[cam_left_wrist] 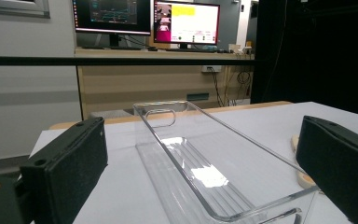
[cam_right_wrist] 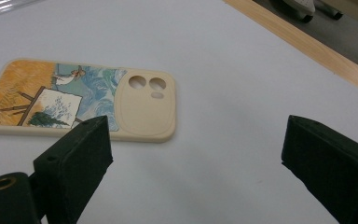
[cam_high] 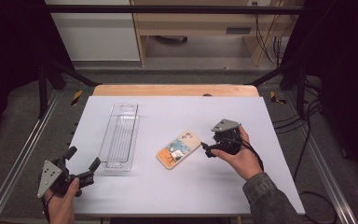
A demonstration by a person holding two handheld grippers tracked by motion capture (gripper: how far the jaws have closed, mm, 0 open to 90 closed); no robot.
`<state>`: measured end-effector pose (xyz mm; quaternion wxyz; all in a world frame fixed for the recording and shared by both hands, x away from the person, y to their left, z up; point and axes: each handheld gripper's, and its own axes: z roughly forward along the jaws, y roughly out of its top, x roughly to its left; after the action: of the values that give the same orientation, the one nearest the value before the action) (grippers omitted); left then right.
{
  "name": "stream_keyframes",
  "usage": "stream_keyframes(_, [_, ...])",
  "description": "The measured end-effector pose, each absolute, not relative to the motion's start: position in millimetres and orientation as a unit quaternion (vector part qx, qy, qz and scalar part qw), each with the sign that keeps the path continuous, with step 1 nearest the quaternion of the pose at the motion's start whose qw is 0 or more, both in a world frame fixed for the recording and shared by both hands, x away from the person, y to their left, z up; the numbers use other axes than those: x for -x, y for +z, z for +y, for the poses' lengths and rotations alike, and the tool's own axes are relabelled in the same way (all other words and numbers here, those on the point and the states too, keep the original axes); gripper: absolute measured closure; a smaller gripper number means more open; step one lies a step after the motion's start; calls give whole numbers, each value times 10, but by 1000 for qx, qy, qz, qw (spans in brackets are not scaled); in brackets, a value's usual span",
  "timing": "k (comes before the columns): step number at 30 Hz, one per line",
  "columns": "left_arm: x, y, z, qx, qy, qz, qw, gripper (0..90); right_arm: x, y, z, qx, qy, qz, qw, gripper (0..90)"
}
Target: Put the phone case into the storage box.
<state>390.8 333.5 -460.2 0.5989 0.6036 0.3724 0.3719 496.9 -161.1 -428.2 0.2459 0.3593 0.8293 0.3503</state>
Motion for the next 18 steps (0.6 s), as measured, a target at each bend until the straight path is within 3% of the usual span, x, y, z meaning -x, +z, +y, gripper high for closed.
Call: stream_keyframes(18, [-3921, -4611, 3322, -606, 370, 372, 598, 19, -5240, -4371, -1445, -376, 347, 826, 237, 117])
